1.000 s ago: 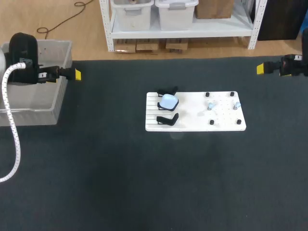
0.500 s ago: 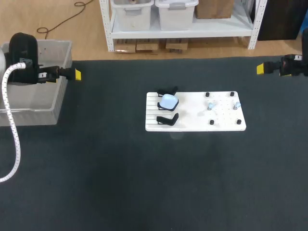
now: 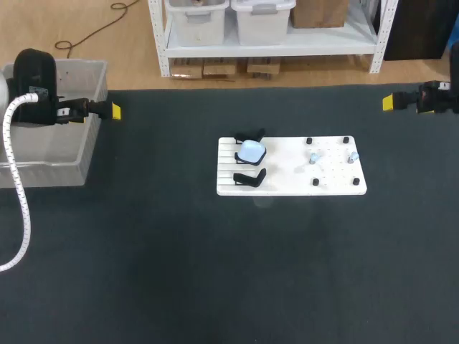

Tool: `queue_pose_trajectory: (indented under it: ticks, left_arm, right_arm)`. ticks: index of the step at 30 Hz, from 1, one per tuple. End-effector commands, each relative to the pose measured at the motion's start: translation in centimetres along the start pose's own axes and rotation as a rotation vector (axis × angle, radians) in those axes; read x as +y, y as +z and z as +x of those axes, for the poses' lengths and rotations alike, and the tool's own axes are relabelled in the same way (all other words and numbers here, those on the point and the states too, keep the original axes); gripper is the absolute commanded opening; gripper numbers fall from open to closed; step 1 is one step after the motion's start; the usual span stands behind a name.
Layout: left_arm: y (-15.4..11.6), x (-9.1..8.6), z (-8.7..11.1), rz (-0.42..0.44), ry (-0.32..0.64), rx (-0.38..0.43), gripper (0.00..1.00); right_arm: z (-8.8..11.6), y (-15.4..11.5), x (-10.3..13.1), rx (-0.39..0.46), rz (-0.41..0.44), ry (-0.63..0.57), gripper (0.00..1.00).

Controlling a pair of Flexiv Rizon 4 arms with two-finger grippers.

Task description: Pick up each earbud case from the left stands, insert the matching earbuds, close the lid, and place the case in the box.

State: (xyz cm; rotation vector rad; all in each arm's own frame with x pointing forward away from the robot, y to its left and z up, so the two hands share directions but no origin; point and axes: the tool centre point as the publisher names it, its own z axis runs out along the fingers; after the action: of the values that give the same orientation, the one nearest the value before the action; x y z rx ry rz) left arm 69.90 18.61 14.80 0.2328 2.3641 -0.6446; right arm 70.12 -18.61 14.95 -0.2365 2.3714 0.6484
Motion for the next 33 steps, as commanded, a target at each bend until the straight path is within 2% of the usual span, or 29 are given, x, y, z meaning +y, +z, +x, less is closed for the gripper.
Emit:
queue_pose_trajectory:
  ticks: [1,8,14,20,24,33]
  left_arm:
    - [-0.2,-0.4,-0.4,0.019,0.023,0.004,1.00]
    - [-1.9,-2.2,-2.1,0.136,0.198,-0.031,1.00]
    - [-2.5,-3.7,-2.9,0.235,0.375,-0.019,1.00]
    - [-2.1,-5.1,-2.8,0.314,0.534,0.030,1.00]
    - [-1.6,-5.8,-2.8,0.336,0.640,0.014,1.00]
    - [-0.3,-6.8,-2.1,0.428,0.780,0.023,1.00]
  right_arm:
    - [0.0,0.0,0.0,0.000,0.002,0.000,1.00]
    - [0.0,0.0,0.0,0.000,0.002,0.000,1.00]
    - [0.0,0.0,0.0,0.000,0.002,0.000,1.00]
    - [0.0,0.0,0.0,0.000,0.002,0.000,1.00]
    - [0.0,0.0,0.0,0.000,0.002,0.000,1.00]
    - [0.0,0.0,0.0,0.000,0.002,0.000,1.00]
